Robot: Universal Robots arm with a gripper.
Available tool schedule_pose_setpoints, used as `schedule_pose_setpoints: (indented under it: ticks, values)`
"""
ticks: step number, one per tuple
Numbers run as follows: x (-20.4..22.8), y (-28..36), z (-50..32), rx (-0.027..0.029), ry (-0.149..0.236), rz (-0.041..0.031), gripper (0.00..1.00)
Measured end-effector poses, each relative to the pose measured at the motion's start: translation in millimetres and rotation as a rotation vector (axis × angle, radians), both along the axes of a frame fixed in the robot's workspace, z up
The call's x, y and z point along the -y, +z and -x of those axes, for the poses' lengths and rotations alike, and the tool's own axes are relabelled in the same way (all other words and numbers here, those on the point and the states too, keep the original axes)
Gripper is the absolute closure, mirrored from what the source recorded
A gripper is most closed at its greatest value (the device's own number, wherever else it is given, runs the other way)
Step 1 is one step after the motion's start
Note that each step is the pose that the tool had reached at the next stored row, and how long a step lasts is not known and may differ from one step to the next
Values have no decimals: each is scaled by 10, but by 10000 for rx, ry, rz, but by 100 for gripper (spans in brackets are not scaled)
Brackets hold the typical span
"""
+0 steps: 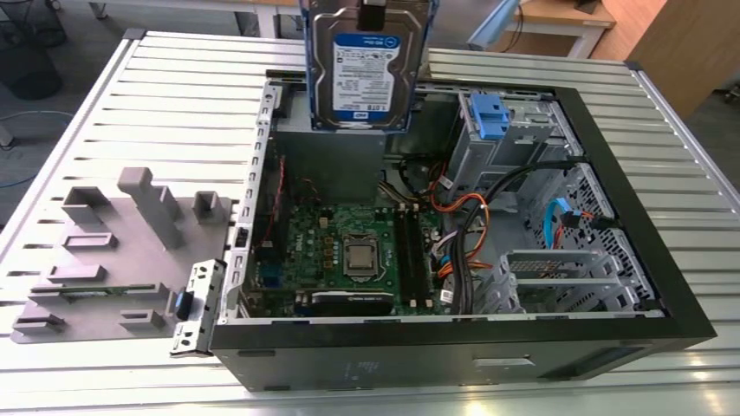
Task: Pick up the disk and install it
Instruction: 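Pick up the disk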
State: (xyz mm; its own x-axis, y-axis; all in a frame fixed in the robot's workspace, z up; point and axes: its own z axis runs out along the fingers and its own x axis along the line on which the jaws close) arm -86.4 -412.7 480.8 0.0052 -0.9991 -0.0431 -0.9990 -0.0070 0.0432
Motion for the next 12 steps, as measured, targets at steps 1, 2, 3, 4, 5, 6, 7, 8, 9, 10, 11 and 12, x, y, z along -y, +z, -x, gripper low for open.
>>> schedule_pose_setpoints:
  ticks: [1,2,3,4,5,6,7,8,9,10,11,12]
  values:
    - [0,-1,-29,0,0,0,65]
    - [0,-2,-60,0,0,0,65]
    - [0,-3,-92,1,0,0,65]
    - [0,-4,-121,0,0,0,65]
    - [0,-5,-150,1,0,-1,65]
    - [0,-6,-179,0,0,0,65]
    - [0,-7,-207,0,0,0,65]
    - [0,-8,-236,1,0,-1,65]
    - [0,-9,-264,1,0,0,65]
    - [0,-10,-293,0,0,0,65]
    - [0,-11,-321,0,0,0,65]
    - [0,-11,-349,0,0,0,65]
